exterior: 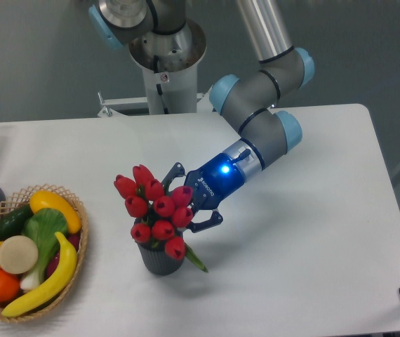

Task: Insert the flowers into the vase
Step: 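Push the tulips further down into the vase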

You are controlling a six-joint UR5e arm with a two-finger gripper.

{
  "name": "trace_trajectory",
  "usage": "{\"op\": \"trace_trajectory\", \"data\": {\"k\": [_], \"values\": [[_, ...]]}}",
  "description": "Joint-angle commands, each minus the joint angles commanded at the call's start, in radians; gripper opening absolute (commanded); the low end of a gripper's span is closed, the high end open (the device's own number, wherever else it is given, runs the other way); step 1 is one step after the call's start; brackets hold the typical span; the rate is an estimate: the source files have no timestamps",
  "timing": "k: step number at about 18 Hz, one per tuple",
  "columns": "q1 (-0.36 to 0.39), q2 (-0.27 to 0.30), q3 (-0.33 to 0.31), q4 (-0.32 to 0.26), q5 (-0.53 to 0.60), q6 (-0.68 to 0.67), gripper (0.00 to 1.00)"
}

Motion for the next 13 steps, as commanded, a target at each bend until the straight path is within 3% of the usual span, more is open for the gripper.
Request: {"op": "trace_trajectory", "data": {"k": [3, 8, 13], "values": [[0.000, 0.000, 0.000, 0.000, 0.000, 0.000, 0.77], [0.000, 0.006, -0.002, 0.003, 0.000, 0.000, 1.00], [0.006, 0.020, -0.006, 0.006, 0.049, 0.002, 1.00]]}}
